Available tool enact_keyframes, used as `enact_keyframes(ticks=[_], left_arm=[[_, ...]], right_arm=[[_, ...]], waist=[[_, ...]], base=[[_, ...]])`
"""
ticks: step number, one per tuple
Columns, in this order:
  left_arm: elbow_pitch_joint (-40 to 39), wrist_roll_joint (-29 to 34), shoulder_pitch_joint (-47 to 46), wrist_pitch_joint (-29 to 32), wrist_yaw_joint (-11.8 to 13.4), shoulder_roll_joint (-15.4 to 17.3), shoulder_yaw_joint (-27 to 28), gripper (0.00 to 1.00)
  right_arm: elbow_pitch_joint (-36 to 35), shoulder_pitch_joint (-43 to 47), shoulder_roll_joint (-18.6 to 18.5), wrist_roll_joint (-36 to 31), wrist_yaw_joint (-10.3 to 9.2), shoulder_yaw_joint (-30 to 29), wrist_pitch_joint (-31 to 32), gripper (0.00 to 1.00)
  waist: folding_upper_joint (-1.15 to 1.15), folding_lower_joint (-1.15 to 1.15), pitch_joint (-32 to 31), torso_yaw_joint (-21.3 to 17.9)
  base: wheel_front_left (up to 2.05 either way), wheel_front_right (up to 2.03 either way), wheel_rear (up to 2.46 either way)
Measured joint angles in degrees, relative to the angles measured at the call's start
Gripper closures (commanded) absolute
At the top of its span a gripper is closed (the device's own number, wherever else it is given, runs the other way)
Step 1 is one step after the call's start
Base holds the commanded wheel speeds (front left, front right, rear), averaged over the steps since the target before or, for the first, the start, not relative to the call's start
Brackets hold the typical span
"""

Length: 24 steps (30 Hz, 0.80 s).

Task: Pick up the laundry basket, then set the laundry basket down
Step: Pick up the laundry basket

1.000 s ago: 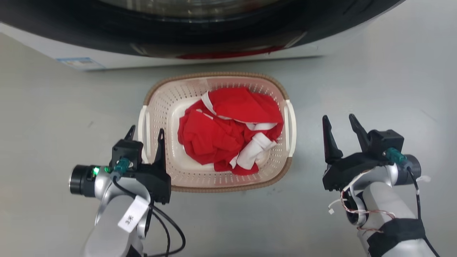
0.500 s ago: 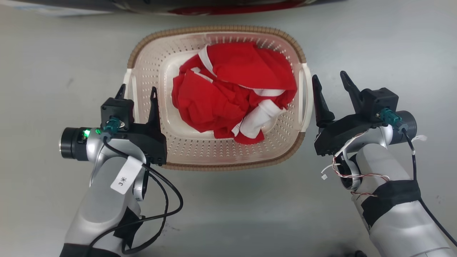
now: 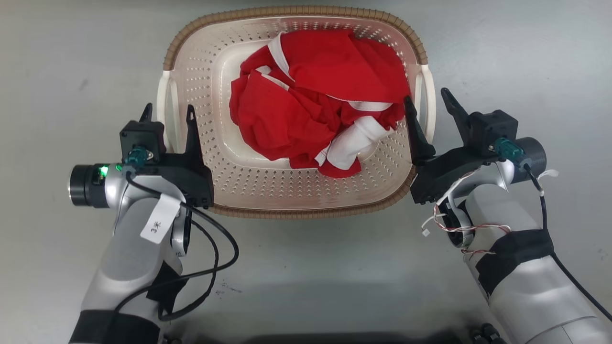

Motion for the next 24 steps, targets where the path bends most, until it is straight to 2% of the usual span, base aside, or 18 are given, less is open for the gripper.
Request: enact_keyframes(ticks=[5, 14, 18, 19, 20, 21, 22, 23, 24], left_arm=[[2.57, 0.03, -1.89, -0.22, 0.0, -0.04, -0.49, 0.0], [7.02, 0.03, -5.23, 0.83, 0.0, -0.11, -1.32, 0.0], [8.88, 0.05, -6.14, 1.38, -0.05, -0.13, -1.88, 0.0], [9.38, 0.05, -6.34, 1.43, -0.07, -0.14, -2.03, 0.07], [9.82, 0.05, -6.6, 1.64, -0.07, -0.14, -2.16, 0.26], [10.12, 0.05, -6.86, 1.65, -0.09, -0.14, -2.35, 0.52], [10.35, 0.07, -7.09, 1.66, -0.12, -0.15, -2.54, 0.67], [10.59, 0.1, -7.3, 1.77, -0.14, -0.16, -2.76, 0.81], [10.98, 0.12, -7.49, 1.82, -0.14, -0.2, -2.92, 1.0]], right_arm=[[1.07, -0.85, -0.02, 1.87, -0.44, 2.21, -0.23, 0.0], [2.33, -2.07, -0.03, 6.11, -2.43, 6.93, -0.48, 0.0], [3.38, -2.87, -0.03, 7.19, -3.3, 8.8, -0.48, 0.05], [3.6, -3.06, -0.03, 7.53, -3.47, 9.13, -0.48, 0.07], [3.82, -3.21, -0.03, 7.8, -3.72, 9.48, -0.48, 0.11], [4.02, -3.36, -0.03, 8.04, -3.94, 9.8, -0.48, 0.16], [4.27, -3.54, -0.03, 8.51, -4.1, 10.04, -0.48, 0.24], [4.53, -3.8, -0.03, 9.07, -4.39, 10.29, -0.47, 0.36], [4.8, -4.02, -0.03, 9.55, -4.46, 10.48, -0.46, 0.54]], waist=[[0.0, 0.0, 0.94, -0.21], [0.0, 0.0, 1.34, -0.07], [0.0, 0.0, 1.4, 0.1], [0.0, 0.0, 1.41, 0.14], [0.0, 0.0, 1.41, 0.19], [0.0, 0.0, 1.41, 0.22], [0.0, 0.0, 1.41, 0.26], [0.0, 0.0, 1.4, 0.3], [0.0, 0.0, 1.39, 0.34]], base=[[0.0, 0.0, 0.0], [0.0, 0.0, 0.0], [0.0, 0.0, 0.0], [0.0, 0.0, 0.0], [0.0, 0.0, 0.0], [0.0, 0.0, 0.0], [0.0, 0.0, 0.0], [0.0, 0.0, 0.0], [0.0, 0.0, 0.0]])
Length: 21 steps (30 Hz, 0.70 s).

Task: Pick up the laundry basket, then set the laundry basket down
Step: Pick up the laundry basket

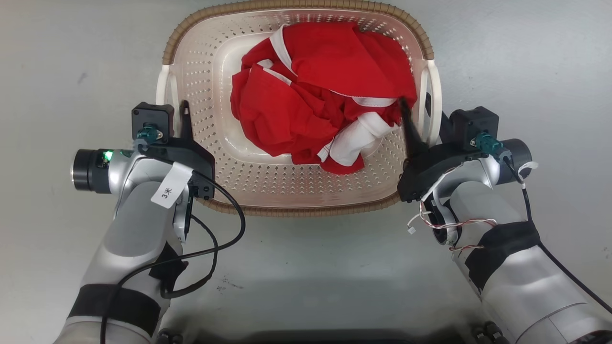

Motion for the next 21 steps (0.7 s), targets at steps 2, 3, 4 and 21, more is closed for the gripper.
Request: enact_keyframes(ticks=[2, 3, 4, 21], left_arm=[[0.75, 0.0, -0.32, -0.02, -0.73, 0.0, -0.45, 1.0], [0.99, -0.15, -0.33, -0.02, -1.23, 0.03, -0.78, 1.0], [1.24, -0.48, -0.31, -0.02, -1.26, 0.03, -1.22, 1.0], [0.96, -12.76, 4.22, -0.1, -0.77, 0.54, -11.13, 1.0]], right_arm=[[0.97, -0.2, -0.08, 0.46, -0.65, 0.15, -0.01, 0.71], [1.43, -0.2, -0.12, 0.7, -0.97, 0.36, -0.01, 0.87], [1.75, -0.19, -0.2, 1.29, -1.04, 0.53, 0.0, 1.0], [6.33, 0.52, -0.74, 9.05, -2.43, 6.37, 0.86, 1.0]], waist=[[0.0, 0.0, -0.1, 0.07], [0.0, 0.0, -0.24, 0.1], [0.0, 0.0, -0.43, 0.12], [0.0, 0.0, -7.24, -1.07]], base=[[0.0, 0.0, 0.0], [0.0, 0.0, 0.0], [0.0, 0.0, 0.0], [0.0, 0.0, 0.0]])
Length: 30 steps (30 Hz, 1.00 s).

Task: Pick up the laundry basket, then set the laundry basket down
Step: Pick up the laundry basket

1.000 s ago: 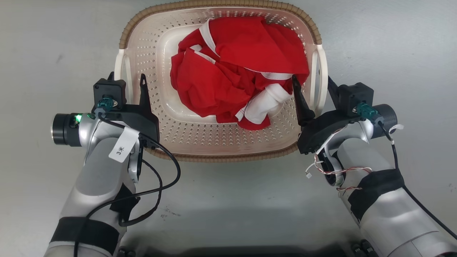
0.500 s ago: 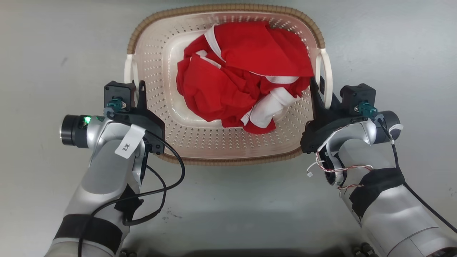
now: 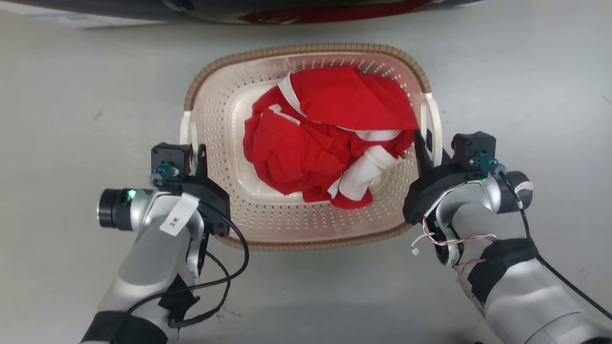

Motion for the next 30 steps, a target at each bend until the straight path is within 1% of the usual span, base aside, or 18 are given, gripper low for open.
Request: enact_keyframes(ticks=[1, 3, 7, 18, 23, 24, 30], left_arm=[[0.0, -0.55, 0.47, 0.01, 0.34, 0.02, -0.58, 1.0], [-0.03, -2.38, 1.49, 0.04, 0.35, 0.13, -1.79, 1.0], [0.02, -3.97, 3.65, 0.41, 0.41, 0.16, -3.94, 1.0], [0.66, -9.81, 8.46, 3.75, 0.87, 0.22, -9.25, 1.0], [1.1, -11.49, 11.05, 5.48, 0.92, 0.4, -11.49, 1.0], [1.14, -12.91, 12.45, 6.12, 0.94, 0.53, -12.37, 1.0], [1.86, -14.15, 15.86, 7.55, 0.94, 0.58, -14.14, 1.0]], right_arm=[[0.22, 0.22, -0.01, 0.41, 0.0, 0.37, 0.02, 1.0], [0.71, 1.02, -0.01, 1.57, 0.0, 1.1, 0.18, 1.0], [2.07, 2.7, 0.02, 3.16, 0.0, 2.33, 1.07, 1.0], [4.78, 6.98, 0.22, 7.09, 0.01, 6.04, 4.91, 1.0], [5.09, 9.31, 0.22, 9.07, 0.0, 8.29, 6.88, 1.0], [5.0, 10.46, 0.22, 9.73, 0.0, 9.24, 7.68, 1.0], [4.7, 14.19, 0.21, 11.87, 0.0, 11.34, 9.66, 1.0]], waist=[[0.0, 0.0, -0.63, -0.08], [0.0, 0.0, -1.98, -0.22], [0.0, -0.01, -4.93, -0.48], [0.0, -0.01, -13.85, -0.76], [-0.01, -0.01, -18.07, -0.68], [-0.01, -0.01, -19.76, -0.61], [-0.01, -0.02, -24.02, -0.38]], base=[[0.0, 0.0, 0.0], [0.0, 0.0, 0.0], [0.0, 0.0, 0.0], [0.0, 0.0, 0.0], [0.0, 0.0, 0.0], [0.0, 0.0, 0.0], [0.0, 0.0, 0.0]])
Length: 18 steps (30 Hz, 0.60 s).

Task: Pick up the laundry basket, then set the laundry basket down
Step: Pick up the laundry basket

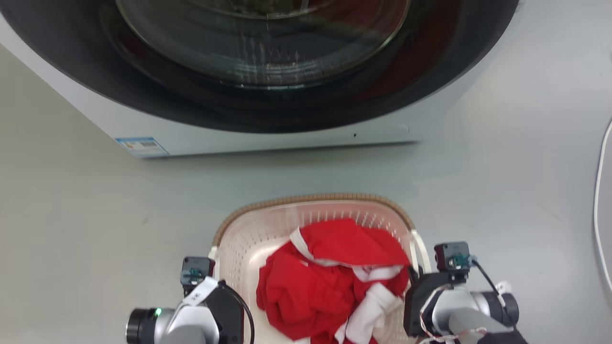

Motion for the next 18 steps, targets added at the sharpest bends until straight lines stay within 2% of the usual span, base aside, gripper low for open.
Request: enact_keyframes(ticks=[18], left_arm=[[1.18, -4.61, 10.31, 4.15, 0.09, 0.51, -5.71, 1.0]], right_arm=[[-1.14, 11.72, -0.11, 7.83, -0.08, 5.71, 4.75, 1.0]], waist=[[-0.01, 0.0, -15.46, 1.15]], base=[[0.0, 0.0, 0.0]])
